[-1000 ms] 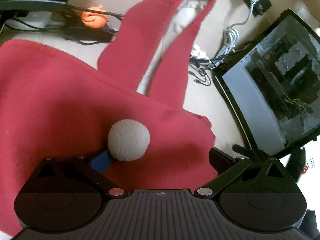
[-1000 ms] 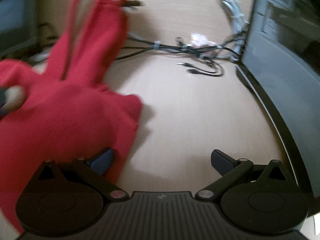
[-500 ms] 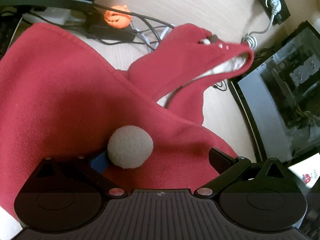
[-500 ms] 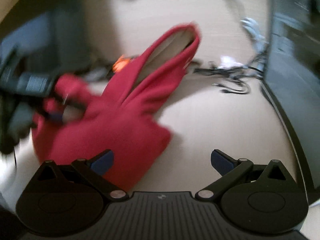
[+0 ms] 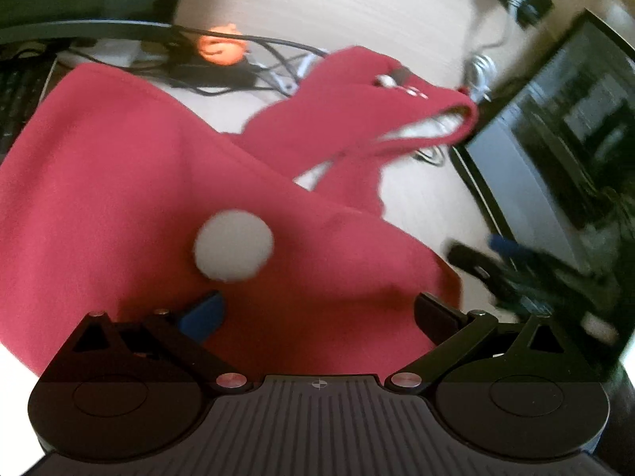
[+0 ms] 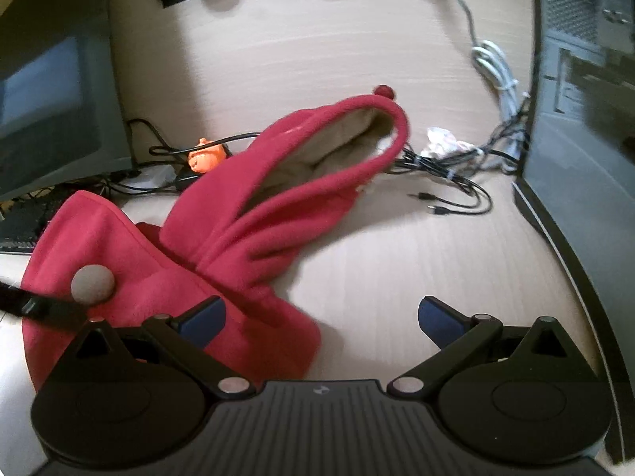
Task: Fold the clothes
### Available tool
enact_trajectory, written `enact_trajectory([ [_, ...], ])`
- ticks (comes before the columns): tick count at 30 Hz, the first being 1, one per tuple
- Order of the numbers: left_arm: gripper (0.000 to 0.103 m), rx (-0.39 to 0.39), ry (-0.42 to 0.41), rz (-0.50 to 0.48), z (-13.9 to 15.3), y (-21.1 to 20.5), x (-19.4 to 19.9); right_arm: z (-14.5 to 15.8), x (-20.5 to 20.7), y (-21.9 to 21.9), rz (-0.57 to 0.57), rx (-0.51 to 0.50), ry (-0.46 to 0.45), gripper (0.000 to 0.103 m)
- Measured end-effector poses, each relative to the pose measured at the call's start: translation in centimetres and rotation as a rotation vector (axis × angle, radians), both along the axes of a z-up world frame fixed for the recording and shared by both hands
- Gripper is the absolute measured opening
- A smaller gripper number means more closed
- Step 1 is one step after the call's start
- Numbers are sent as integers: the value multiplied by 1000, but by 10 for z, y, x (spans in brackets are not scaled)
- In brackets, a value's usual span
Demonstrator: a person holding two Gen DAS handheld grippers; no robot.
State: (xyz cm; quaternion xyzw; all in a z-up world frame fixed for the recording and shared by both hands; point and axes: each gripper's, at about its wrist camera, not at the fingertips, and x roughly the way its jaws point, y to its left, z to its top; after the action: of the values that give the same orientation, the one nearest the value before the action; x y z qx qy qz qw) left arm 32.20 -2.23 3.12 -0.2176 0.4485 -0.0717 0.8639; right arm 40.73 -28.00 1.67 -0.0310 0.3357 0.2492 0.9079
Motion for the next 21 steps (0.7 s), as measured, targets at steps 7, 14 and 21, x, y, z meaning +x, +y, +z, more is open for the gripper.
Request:
enact_trajectory([
  [7,103,-33,40,48,-10,7,5,-31,18,32,45,-110,32,103],
  [14,103,-69,31,70,-17,23,9,-41,6,39,53,-137,81,103],
  [21,103,-108,-13,37,-21,38,4,-41,-27,44,33,-157,90,103],
])
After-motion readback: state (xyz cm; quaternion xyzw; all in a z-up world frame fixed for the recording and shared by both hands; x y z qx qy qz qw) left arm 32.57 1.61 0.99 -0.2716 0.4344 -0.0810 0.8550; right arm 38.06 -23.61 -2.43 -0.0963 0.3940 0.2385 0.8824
